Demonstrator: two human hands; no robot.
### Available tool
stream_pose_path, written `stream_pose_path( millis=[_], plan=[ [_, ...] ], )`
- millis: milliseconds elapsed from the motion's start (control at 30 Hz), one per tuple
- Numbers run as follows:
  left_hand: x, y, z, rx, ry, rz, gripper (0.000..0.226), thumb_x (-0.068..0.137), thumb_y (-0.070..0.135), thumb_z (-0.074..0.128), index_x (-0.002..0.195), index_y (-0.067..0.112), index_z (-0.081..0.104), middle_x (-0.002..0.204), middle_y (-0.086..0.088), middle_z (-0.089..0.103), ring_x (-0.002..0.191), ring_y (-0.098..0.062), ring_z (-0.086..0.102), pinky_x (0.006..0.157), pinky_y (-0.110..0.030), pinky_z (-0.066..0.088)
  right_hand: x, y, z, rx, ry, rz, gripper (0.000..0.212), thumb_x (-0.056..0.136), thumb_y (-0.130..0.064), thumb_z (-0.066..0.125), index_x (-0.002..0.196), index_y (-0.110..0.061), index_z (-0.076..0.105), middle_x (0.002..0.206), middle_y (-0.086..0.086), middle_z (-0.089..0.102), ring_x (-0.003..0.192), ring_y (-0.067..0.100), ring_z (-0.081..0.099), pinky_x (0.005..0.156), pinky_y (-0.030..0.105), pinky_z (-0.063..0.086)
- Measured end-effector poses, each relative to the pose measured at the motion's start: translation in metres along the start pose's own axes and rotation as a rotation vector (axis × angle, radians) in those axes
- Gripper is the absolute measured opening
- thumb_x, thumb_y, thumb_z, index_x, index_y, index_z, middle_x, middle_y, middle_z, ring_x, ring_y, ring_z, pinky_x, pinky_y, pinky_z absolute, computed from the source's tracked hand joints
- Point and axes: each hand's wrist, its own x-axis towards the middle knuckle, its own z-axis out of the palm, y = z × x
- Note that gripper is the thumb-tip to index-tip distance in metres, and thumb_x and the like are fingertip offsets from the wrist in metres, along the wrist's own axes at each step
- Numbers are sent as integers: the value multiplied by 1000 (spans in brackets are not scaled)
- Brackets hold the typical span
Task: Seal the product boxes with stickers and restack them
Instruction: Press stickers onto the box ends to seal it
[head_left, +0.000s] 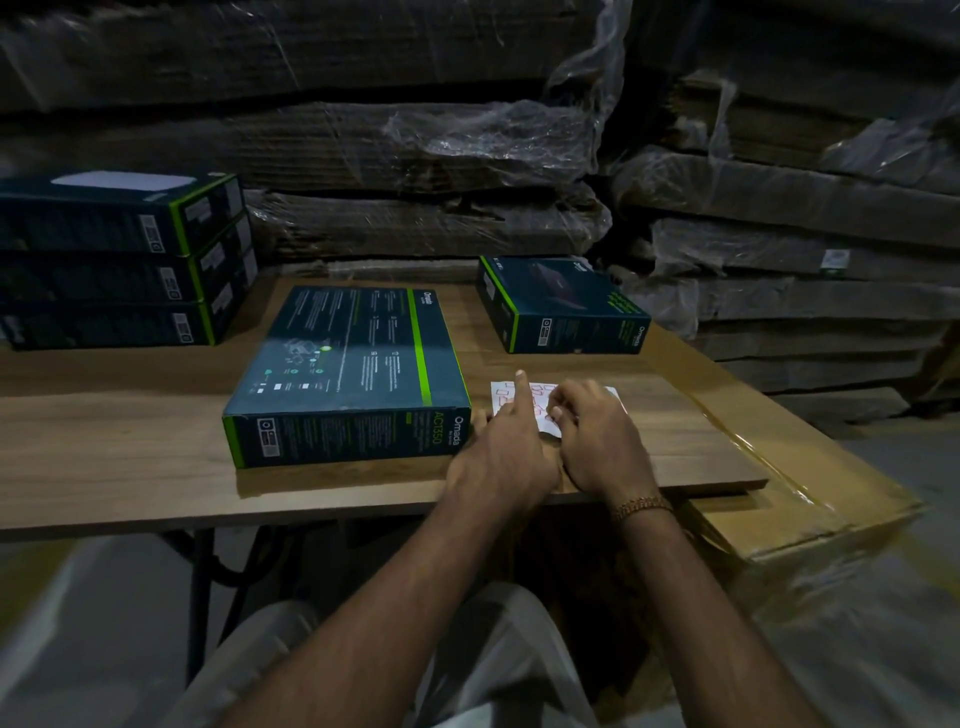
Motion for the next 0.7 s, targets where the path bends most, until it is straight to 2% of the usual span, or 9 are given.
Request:
stream_pose_path(
  millis=[167, 233, 433, 700],
  plan=[
    [-1, 0, -1, 13, 13, 5, 99, 94, 31, 49, 168, 28, -17, 161, -5, 49, 158, -42, 22, 118, -60, 41, -1, -2, -2, 1, 7, -13, 8, 109, -24, 56, 111, -23, 64, 108, -2, 60, 98, 17, 54, 78, 34, 44],
    [-4, 2, -3, 23, 8, 1, 99, 94, 31, 49, 169, 27, -16, 159, -6, 50, 158, -41, 21, 114, -60, 43, -1, -2, -3, 3, 9, -17, 7, 108, -23, 55, 108, -22, 63, 107, -2, 60, 97, 19, 54, 77, 36, 45],
    [-5, 4, -6, 25, 1, -2, 97, 97, 30, 49, 169, 28, -16, 167, -1, 42, 160, -39, 18, 116, -60, 42, -2, -3, -3, -4, 10, -15, 8, 109, -25, 54, 108, -24, 61, 107, -1, 60, 96, 17, 54, 79, 39, 51],
    [-8, 7, -8, 21, -1, -7, 94, 97, 26, 48, 170, 27, -12, 163, -8, 46, 159, -40, 20, 116, -62, 43, -1, -4, -4, 5, -8, -7, 9, 110, -26, 51, 110, -26, 61, 110, -2, 59, 100, 17, 55, 82, 41, 54]
  ],
)
